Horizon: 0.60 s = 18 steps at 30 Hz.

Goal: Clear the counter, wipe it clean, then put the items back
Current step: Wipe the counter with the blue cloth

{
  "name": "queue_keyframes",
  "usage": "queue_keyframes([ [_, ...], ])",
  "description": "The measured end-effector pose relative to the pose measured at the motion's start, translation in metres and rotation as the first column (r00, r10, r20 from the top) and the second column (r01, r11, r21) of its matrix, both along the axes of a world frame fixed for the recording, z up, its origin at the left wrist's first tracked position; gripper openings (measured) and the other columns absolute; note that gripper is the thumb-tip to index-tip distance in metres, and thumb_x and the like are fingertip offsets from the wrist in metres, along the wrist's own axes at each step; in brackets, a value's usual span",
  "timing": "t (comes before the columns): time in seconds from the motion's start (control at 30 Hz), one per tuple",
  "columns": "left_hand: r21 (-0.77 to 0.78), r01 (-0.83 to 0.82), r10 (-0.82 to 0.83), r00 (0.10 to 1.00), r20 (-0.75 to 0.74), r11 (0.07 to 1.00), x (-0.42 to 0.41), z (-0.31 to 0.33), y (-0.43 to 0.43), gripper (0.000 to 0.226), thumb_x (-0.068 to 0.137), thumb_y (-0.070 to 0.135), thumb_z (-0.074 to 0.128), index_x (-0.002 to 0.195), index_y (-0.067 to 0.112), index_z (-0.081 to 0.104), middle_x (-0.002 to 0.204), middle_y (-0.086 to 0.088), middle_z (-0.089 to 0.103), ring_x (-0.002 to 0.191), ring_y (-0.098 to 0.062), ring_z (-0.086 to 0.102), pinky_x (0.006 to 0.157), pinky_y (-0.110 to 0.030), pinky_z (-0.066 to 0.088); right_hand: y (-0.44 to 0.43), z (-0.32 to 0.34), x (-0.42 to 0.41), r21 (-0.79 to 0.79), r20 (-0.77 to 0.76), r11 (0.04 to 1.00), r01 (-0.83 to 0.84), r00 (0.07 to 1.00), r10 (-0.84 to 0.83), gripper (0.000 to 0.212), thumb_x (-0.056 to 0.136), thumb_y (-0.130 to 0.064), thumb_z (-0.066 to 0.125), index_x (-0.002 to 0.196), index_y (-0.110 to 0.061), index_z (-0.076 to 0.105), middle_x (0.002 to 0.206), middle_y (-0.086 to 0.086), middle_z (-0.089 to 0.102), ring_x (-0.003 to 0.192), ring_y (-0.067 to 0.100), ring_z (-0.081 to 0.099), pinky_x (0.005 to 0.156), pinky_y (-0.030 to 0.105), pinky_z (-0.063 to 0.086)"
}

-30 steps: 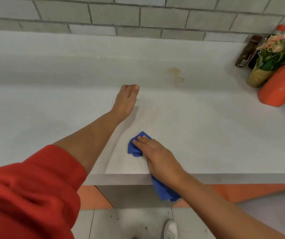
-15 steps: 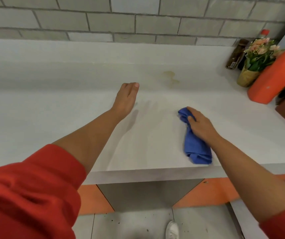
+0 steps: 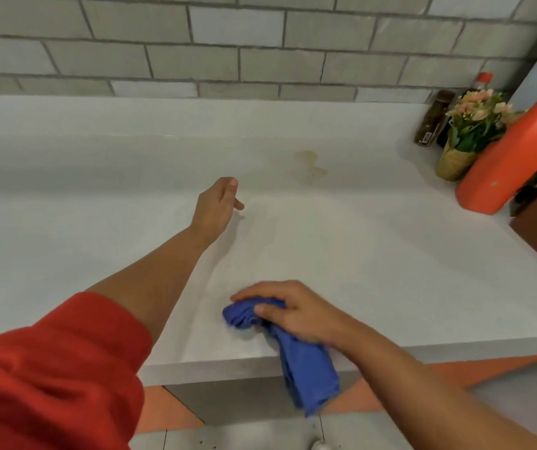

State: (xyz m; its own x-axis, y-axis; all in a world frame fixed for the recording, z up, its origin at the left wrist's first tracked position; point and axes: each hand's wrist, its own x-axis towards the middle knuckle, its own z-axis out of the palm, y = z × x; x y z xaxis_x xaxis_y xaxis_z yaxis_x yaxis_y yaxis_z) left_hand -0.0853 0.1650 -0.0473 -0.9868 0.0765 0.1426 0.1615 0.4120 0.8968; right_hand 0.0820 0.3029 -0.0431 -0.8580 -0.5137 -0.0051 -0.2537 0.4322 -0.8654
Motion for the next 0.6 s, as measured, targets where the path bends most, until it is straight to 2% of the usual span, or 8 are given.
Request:
queue_keyframes([
  [0.03,0.008,-0.018,0.018,1.0,0.002,1.0,-0.002,-0.001,0.002,0.035,0.1,0.031,0.036,0.126,0.012,0.051,0.078,-0.007,0.066,0.078,-0.013,0.06,0.067,-0.01,0.042,0.021,0.008,-0.016,-0.042,-0.026,0.988,0.148,0.989,-0.149,0.033,0.092,0.005,0.048,0.121,-0.007,0.06,0.121,0.003,0.061,0.104,-0.008,0.053,0.098,0.004,0.034],
  [0.1,0.026,-0.042,0.042,0.999,0.022,0.999,-0.006,-0.006,0.008,0.033,0.099,0.025,0.041,0.127,0.011,0.05,0.067,-0.005,0.062,0.069,-0.012,0.061,0.069,-0.015,0.049,0.064,0.016,-0.051,-0.032,-0.163,0.883,0.469,0.869,-0.467,0.034,0.091,0.005,0.049,0.122,-0.005,0.059,0.125,0.009,0.06,0.112,0.006,0.055,0.101,0.01,0.034],
  [0.2,-0.016,-0.067,0.067,0.998,0.005,0.998,-0.013,-0.014,0.019,0.034,0.097,0.021,0.044,0.13,0.013,0.048,0.075,-0.005,0.064,0.074,-0.014,0.062,0.081,-0.026,0.048,0.119,0.006,-0.101,0.178,-0.214,0.68,0.711,0.702,-0.679,0.039,0.097,-0.005,0.041,0.136,-0.006,0.045,0.142,0.011,0.045,0.131,0.025,0.042,0.104,0.02,0.027],
  [0.27,-0.045,-0.095,0.094,0.995,-0.024,0.994,-0.02,-0.016,0.023,0.035,0.098,0.021,0.043,0.131,0.012,0.048,0.09,-0.007,0.064,0.084,-0.015,0.059,0.083,-0.024,0.043,0.135,-0.017,-0.125,0.417,-0.19,0.582,0.698,0.693,-0.695,0.044,0.101,-0.017,0.033,0.144,-0.007,0.032,0.151,0.014,0.027,0.139,0.028,0.027,0.112,0.031,0.02],
  [0.33,-0.06,-0.127,0.124,0.991,-0.046,0.99,-0.028,-0.017,0.026,0.035,0.098,0.022,0.041,0.131,0.011,0.048,0.1,-0.006,0.059,0.092,-0.015,0.054,0.09,-0.026,0.042,0.134,-0.036,-0.14,0.565,-0.274,0.485,0.667,0.707,-0.652,0.049,0.102,-0.028,0.028,0.147,-0.008,0.024,0.155,0.016,0.015,0.144,0.027,0.015,0.116,0.037,0.011],
  [0.4,-0.081,-0.165,0.159,0.985,-0.066,0.983,-0.037,-0.019,0.027,0.036,0.099,0.022,0.04,0.132,0.01,0.048,0.113,-0.006,0.056,0.102,-0.016,0.052,0.095,-0.024,0.038,0.134,-0.042,-0.158,0.585,-0.353,0.442,0.68,0.704,-0.616,0.052,0.102,-0.031,0.026,0.149,-0.008,0.018,0.156,0.016,0.012,0.145,0.026,0.011,0.117,0.039,0.008],
  [0.5,-0.141,-0.196,0.185,0.978,-0.092,0.97,-0.048,-0.023,0.028,0.038,0.099,0.022,0.038,0.134,0.008,0.046,0.128,-0.01,0.049,0.115,-0.02,0.05,0.094,-0.019,0.032,0.143,-0.04,-0.192,0.587,-0.354,0.401,0.703,0.669,-0.654,0.054,0.102,-0.031,0.024,0.15,-0.008,0.013,0.156,0.018,0.01,0.145,0.029,0.01,0.119,0.041,0.008],
  [0.6,-0.166,-0.204,0.19,0.977,-0.099,0.965,-0.058,-0.024,0.032,0.039,0.1,0.023,0.037,0.135,0.008,0.045,0.131,-0.011,0.047,0.118,-0.021,0.048,0.092,-0.015,0.028,0.144,-0.038,-0.221,0.635,-0.389,0.358,0.685,0.683,-0.618,0.051,0.101,-0.028,0.025,0.147,-0.006,0.02,0.151,0.018,0.023,0.14,0.03,0.021,0.117,0.04,0.016],
])
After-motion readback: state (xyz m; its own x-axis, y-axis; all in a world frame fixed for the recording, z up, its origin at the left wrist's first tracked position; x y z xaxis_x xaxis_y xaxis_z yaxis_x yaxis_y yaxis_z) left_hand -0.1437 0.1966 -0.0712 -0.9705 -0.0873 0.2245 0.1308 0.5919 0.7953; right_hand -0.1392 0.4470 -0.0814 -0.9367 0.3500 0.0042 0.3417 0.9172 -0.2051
